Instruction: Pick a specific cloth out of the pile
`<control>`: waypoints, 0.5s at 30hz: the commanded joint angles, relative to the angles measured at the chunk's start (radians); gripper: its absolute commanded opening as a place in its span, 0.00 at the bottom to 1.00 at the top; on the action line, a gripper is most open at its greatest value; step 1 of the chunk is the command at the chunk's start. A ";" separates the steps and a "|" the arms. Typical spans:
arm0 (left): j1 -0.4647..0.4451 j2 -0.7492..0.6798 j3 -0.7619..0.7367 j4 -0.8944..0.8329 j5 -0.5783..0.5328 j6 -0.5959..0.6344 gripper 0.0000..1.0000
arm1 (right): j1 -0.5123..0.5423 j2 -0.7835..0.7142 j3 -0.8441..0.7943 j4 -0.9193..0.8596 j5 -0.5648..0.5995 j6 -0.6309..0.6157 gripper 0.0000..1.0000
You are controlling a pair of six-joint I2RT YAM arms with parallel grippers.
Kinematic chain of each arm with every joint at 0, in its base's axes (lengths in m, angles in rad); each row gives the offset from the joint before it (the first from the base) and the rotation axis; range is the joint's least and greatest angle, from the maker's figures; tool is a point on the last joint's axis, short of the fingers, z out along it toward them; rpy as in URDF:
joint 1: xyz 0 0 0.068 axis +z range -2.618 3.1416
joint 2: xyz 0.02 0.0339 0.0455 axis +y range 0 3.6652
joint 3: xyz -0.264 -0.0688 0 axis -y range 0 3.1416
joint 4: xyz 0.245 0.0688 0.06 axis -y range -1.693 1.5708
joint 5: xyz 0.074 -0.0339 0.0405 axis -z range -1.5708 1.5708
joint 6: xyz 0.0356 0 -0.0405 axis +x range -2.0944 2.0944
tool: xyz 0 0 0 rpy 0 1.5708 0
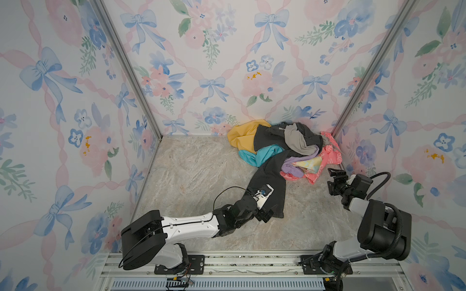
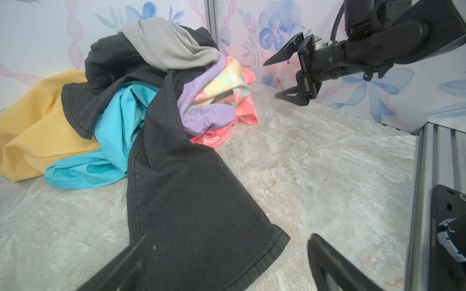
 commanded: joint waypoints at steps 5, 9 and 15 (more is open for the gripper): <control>-0.011 0.000 0.023 -0.005 -0.023 0.007 0.97 | 0.023 0.123 0.048 0.182 -0.010 0.111 0.78; -0.015 -0.001 0.022 -0.005 -0.027 0.010 0.97 | 0.049 0.188 0.092 0.177 0.022 0.108 0.76; -0.016 -0.001 0.021 -0.005 -0.029 0.013 0.97 | 0.080 0.260 0.185 0.106 0.048 0.054 0.76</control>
